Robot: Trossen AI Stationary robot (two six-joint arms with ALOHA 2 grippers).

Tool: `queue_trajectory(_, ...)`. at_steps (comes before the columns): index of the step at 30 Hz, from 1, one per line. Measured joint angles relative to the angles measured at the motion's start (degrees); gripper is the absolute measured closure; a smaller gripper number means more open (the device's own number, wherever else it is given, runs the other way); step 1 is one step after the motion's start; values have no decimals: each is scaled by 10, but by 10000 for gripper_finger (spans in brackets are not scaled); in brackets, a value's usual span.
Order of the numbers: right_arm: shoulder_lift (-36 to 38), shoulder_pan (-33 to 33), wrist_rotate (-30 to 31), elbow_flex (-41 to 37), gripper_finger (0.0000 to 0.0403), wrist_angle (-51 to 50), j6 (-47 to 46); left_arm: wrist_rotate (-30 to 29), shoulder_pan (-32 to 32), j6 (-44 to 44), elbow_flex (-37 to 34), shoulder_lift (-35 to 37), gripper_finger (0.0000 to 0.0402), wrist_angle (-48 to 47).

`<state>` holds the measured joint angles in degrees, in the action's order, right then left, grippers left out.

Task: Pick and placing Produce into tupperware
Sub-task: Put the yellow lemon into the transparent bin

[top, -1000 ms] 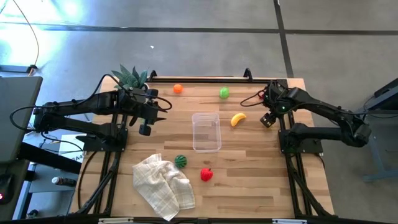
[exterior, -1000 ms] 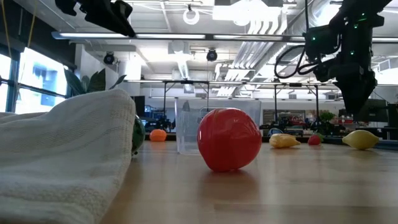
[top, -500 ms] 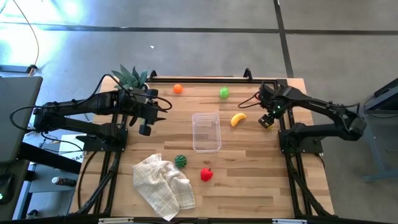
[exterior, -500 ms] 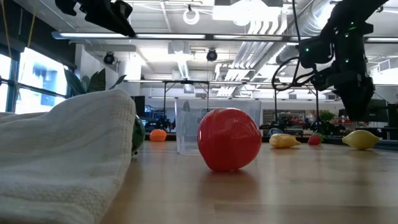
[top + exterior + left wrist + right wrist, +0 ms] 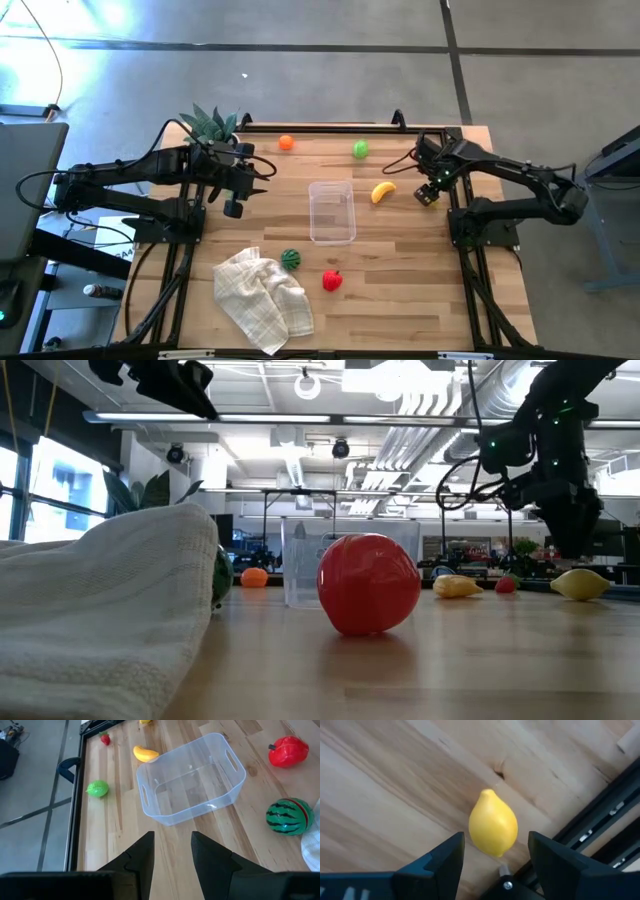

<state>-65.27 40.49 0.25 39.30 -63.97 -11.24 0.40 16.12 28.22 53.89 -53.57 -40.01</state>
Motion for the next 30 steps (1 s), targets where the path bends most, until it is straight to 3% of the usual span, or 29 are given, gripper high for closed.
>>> queue_trajectory(10,0,-1,-19,-34,190,26,-108,0,0,0,0,0,284,0)
queue_trajectory(30,-21,-1,0,-47,190,54,-148,0,0,0,0,0,284,0)
